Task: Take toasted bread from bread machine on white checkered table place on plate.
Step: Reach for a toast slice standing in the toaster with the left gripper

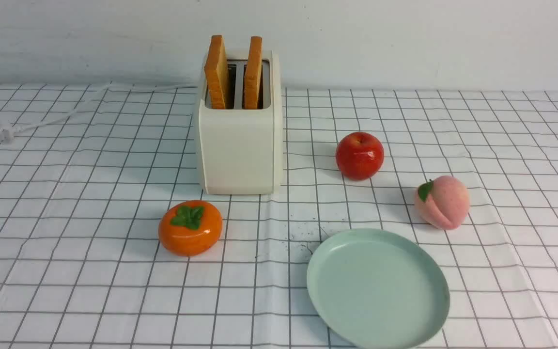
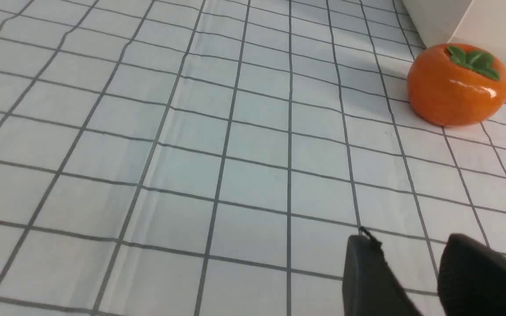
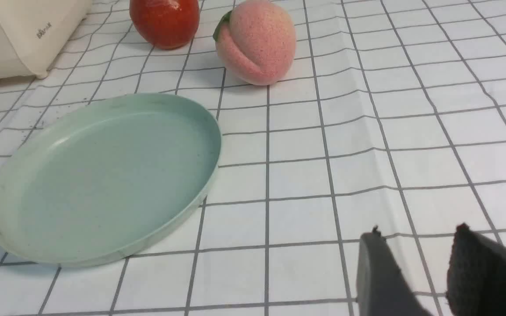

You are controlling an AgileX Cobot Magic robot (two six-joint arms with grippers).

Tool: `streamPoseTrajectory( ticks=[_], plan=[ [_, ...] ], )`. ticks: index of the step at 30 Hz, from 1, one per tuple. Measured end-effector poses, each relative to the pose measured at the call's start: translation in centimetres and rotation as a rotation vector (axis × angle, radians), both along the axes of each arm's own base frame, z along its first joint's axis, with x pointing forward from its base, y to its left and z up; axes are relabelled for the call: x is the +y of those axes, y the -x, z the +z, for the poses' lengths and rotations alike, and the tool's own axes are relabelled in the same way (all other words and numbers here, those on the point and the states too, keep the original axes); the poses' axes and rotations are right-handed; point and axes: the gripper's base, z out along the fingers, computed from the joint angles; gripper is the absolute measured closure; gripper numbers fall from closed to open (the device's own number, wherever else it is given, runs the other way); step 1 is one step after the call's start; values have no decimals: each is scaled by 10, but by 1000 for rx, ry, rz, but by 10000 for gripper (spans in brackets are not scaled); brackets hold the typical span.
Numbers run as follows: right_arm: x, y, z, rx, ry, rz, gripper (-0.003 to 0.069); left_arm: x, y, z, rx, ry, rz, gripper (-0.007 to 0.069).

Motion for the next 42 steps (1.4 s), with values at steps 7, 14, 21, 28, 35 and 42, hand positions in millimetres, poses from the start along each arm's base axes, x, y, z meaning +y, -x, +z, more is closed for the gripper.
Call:
streamPoseTrajectory(
  ticks=[7,14,21,28,35,42],
  plan=[
    [0,0,0,0,0,0,419,0,0,0,0,0,0,386],
    [0,0,0,0,0,0,419,0,0,0,0,0,0,386],
    [0,0,0,0,0,0,419,0,0,0,0,0,0,386],
    [0,0,0,0,0,0,419,0,0,0,0,0,0,386],
    [0,0,0,0,0,0,419,-1,-2,9,-99,66,9,386],
    [0,0,0,0,0,0,419,0,-5,28,-299,286,44,386]
  ],
)
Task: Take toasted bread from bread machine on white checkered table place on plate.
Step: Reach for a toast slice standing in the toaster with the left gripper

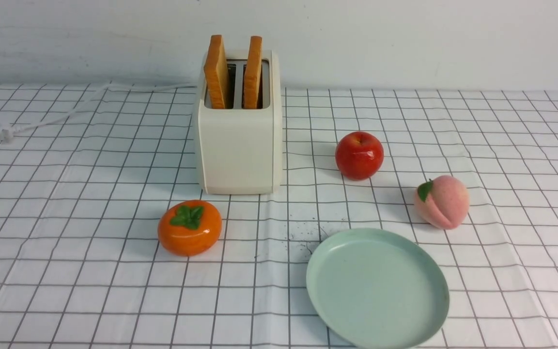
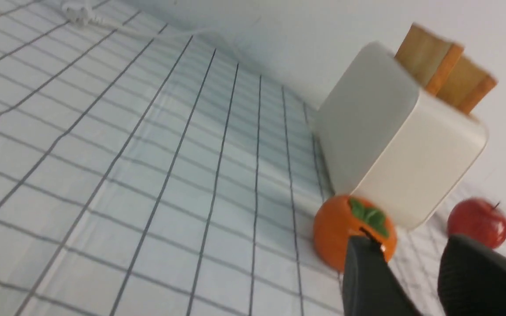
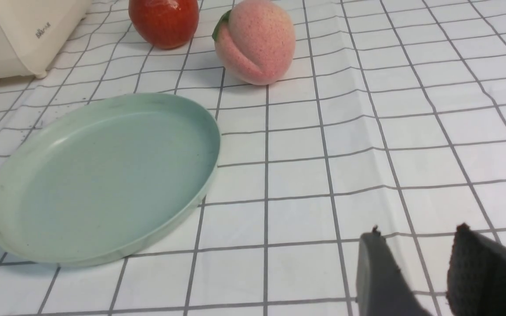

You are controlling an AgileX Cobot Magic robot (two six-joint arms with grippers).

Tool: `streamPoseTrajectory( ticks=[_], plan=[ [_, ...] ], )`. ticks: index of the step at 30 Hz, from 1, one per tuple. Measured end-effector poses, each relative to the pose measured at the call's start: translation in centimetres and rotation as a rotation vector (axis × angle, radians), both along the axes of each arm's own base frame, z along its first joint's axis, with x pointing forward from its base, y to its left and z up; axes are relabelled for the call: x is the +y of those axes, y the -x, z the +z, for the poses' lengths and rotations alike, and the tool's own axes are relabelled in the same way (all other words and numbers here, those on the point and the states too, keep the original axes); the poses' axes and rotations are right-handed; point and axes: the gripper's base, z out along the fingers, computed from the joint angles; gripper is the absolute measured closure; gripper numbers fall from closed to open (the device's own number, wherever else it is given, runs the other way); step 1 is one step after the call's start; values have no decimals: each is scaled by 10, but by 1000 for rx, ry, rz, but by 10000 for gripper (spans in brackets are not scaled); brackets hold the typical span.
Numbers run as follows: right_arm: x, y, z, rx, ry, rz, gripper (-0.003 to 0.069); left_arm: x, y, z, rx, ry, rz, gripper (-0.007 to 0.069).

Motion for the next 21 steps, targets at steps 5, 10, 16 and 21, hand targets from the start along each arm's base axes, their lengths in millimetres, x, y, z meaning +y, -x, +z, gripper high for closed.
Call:
streamPoseTrajectory(
  ticks=[5,10,16,21],
  plan=[
    [0,0,0,0,0,0,419,1,0,4,-45,40,12,386],
    [0,0,0,0,0,0,419,1,0,5,-47,107,11,386],
    [0,0,0,-2,17,1,419,2,0,6,-60,146,14,386],
    [-1,-1,2,-30,49,-2,419,2,0,7,-68,278,14,386]
  ],
)
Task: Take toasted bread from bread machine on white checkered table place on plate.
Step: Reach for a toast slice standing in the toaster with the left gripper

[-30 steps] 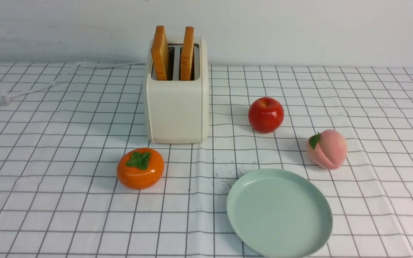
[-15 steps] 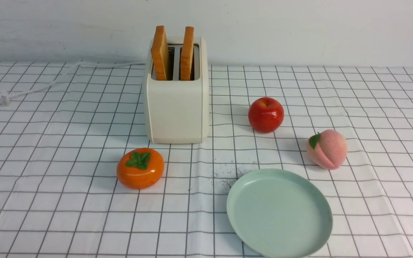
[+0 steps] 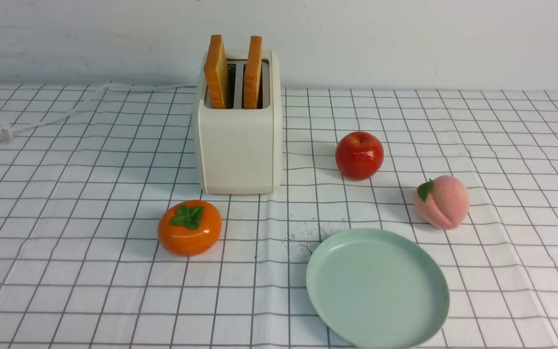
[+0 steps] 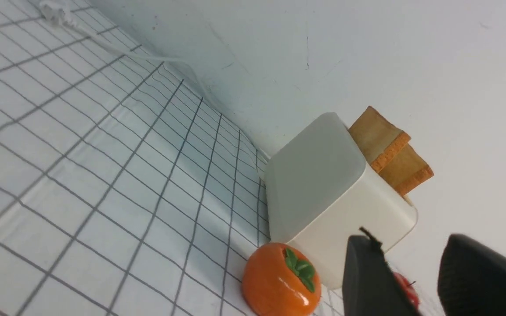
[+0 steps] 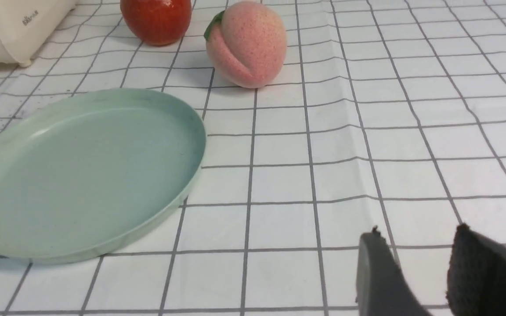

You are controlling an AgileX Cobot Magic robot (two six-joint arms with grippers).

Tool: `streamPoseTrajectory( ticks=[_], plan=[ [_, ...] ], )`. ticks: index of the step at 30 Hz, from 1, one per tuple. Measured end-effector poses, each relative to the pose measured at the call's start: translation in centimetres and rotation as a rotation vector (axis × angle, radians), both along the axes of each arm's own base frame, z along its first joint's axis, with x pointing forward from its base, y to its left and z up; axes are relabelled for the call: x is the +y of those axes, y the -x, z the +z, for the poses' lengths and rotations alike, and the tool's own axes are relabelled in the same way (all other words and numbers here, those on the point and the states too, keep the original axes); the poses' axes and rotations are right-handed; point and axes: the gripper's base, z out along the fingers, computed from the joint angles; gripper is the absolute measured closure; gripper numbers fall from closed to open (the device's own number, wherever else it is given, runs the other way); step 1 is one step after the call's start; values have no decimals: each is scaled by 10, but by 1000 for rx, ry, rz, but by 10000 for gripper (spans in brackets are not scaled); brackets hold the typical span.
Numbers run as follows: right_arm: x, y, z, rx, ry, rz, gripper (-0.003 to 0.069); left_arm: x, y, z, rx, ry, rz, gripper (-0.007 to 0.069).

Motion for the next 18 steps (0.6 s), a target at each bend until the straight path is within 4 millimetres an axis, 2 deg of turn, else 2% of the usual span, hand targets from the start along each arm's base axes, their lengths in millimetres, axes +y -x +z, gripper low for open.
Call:
streamPoseTrajectory(
  ticks=[3,4,6,9,11,14,15,17,18],
  plan=[
    [1,-1,3,-42,-110,-14,419,0,0,0,1,71,-5,386],
    [2,-3,8,-100,-235,-30,419,0,0,0,7,124,-12,386],
    [2,-4,15,-169,-328,-46,419,0,0,0,8,150,-13,389],
    [-1,-4,26,-289,-458,-77,419,-3,1,4,24,147,-39,435],
    [-4,-4,31,-343,-507,-93,421,-4,3,13,11,108,-53,482],
    [-2,-3,36,-329,-547,-71,467,-8,10,42,-34,-12,-85,607],
    [-2,-3,38,-332,-547,-69,472,-8,10,41,-30,-12,-88,615],
    [3,0,48,-288,-518,-10,534,-10,13,63,-40,-99,-107,638],
    [6,3,60,-276,-465,31,577,-12,11,73,-23,-139,-119,638]
  ],
)
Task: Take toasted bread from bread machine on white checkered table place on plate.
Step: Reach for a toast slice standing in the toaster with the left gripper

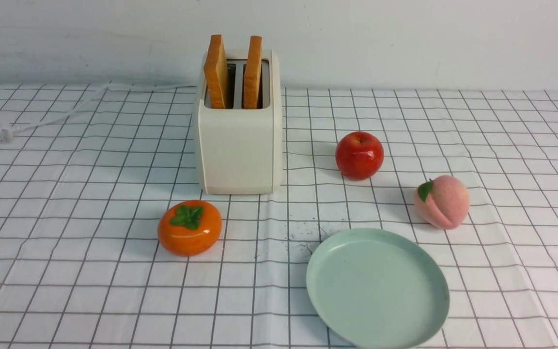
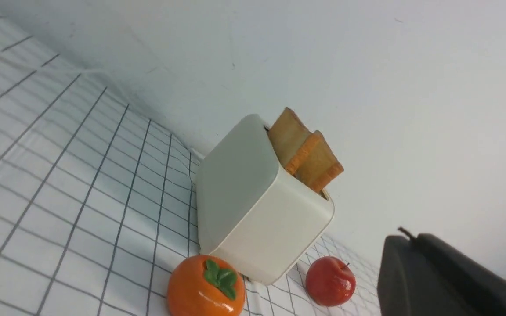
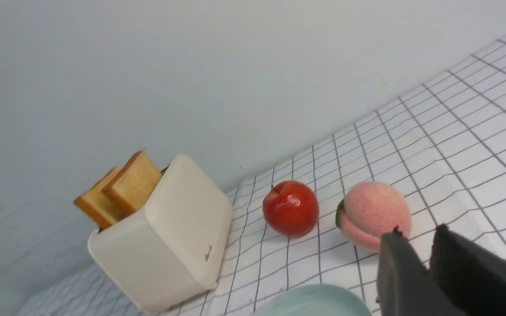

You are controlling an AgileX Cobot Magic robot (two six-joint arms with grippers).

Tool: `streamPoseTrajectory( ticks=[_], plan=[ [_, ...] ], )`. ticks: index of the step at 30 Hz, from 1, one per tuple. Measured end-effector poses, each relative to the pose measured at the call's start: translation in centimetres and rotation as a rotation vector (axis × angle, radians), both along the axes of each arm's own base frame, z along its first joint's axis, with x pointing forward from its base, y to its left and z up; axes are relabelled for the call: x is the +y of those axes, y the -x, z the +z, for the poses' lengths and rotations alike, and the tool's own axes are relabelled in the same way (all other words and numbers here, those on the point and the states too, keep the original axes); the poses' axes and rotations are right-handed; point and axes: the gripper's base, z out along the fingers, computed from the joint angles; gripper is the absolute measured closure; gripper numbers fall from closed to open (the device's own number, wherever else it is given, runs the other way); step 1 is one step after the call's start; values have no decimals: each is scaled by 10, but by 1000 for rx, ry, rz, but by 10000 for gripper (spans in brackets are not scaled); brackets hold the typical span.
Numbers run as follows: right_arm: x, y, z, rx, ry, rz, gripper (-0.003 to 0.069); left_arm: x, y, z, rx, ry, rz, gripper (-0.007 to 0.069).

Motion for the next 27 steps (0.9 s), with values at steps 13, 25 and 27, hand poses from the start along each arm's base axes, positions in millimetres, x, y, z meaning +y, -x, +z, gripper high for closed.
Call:
streamPoseTrajectory(
  ticks=[13,25,27],
  plan=[
    [13,17,59,104,319,194,667,-21,-108,78,438,-285,-264,638],
    [16,40,108,72,423,260,659,-96,-220,114,464,-522,-483,638],
    [17,42,113,73,441,275,659,-99,-233,112,483,-530,-464,635]
  ],
)
